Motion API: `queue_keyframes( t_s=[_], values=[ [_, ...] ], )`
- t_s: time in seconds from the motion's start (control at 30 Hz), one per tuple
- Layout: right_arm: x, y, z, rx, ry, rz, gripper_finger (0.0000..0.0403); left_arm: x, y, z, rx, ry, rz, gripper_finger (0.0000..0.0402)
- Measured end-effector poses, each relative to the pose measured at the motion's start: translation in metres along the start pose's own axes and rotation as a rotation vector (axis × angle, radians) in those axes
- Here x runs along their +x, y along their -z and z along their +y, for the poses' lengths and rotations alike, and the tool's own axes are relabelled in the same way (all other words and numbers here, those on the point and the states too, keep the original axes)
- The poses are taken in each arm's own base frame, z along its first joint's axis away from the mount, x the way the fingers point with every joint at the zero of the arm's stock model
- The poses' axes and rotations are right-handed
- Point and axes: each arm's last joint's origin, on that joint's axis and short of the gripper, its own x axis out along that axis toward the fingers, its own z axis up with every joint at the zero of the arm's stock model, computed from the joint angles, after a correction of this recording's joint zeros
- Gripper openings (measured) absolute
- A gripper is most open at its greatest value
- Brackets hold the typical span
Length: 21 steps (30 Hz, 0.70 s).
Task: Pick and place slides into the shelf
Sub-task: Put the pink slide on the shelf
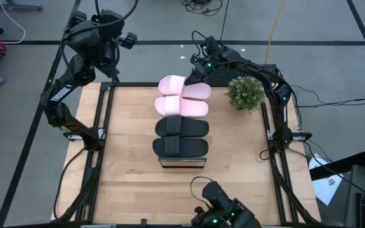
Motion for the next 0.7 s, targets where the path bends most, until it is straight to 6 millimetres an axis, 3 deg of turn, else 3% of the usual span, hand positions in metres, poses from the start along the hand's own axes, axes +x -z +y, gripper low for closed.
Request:
queue_keyframes(
  t_s=[0.17,0.47,0.57,0.7],
  values=[
    [-0.012,-0.004,0.001,0.021,-0.032,-0.02,0.0116,0.0,0.0,0.0,0.009,0.0,0.0,0.0081],
    [-0.044,-0.008,0.028,-0.072,-0.052,-0.098,0.0116,0.0,0.0,-0.003,0.009,0.037,-0.038,0.0081],
    [-0.061,-0.007,0.038,-0.118,-0.045,-0.138,0.0116,-0.002,0.006,-0.009,-0.021,0.175,-0.121,0.0081],
    [-0.08,-0.005,0.05,-0.199,-0.03,-0.184,0.0116,-0.002,0.02,-0.025,-0.096,0.531,-0.182,0.0081]
  ],
)
